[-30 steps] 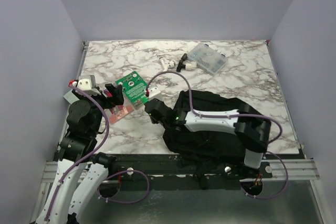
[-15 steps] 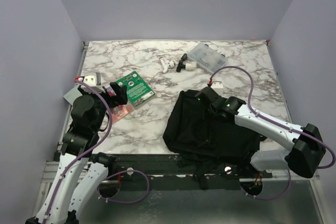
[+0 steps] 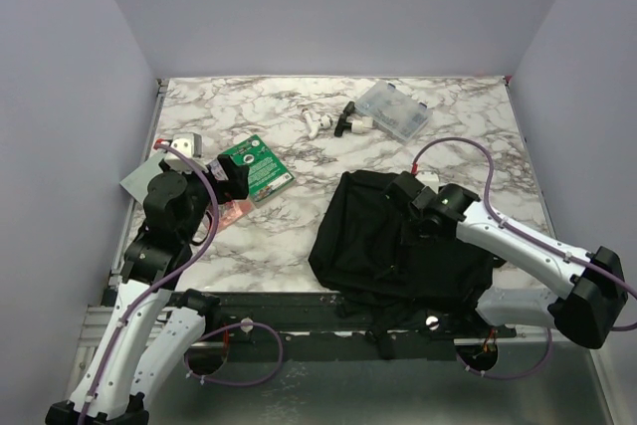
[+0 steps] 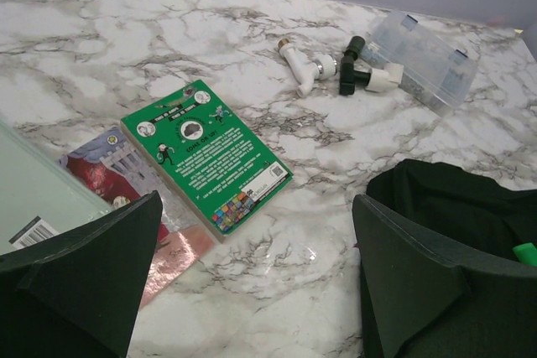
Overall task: Pack the student bag
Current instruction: Place the stationery in the student bag, then zip the student bag at the center of the board.
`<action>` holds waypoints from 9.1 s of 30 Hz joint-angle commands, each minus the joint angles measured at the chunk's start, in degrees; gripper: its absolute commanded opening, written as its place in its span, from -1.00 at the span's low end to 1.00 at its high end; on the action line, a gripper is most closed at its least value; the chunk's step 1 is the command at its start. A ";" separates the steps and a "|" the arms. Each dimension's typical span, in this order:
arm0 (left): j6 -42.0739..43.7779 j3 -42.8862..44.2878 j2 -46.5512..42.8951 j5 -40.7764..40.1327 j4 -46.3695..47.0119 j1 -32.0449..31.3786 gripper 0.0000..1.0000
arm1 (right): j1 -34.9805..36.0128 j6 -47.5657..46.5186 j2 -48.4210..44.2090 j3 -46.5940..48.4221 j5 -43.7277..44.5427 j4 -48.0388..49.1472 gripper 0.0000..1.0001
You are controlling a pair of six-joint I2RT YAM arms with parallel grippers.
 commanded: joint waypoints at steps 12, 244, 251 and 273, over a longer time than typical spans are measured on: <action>-0.45 1.86 1.20 2.68 -0.81 0.47 0.94 | -0.20 -1.57 -4.79 -1.78 -9.76 -5.41 -0.99; -46.92 -26.28 28.81 26.26 37.87 -24.21 0.68 | 12.36 -49.59 1.81 -15.49 -12.69 52.21 -0.54; -47.69 -26.29 30.46 26.50 38.99 -24.82 0.66 | 11.79 -49.56 2.33 -16.20 -12.44 54.00 -0.49; -49.41 -25.39 36.16 24.33 40.39 -26.02 0.45 | 11.31 -46.85 -1.40 -15.75 -14.63 52.42 -0.89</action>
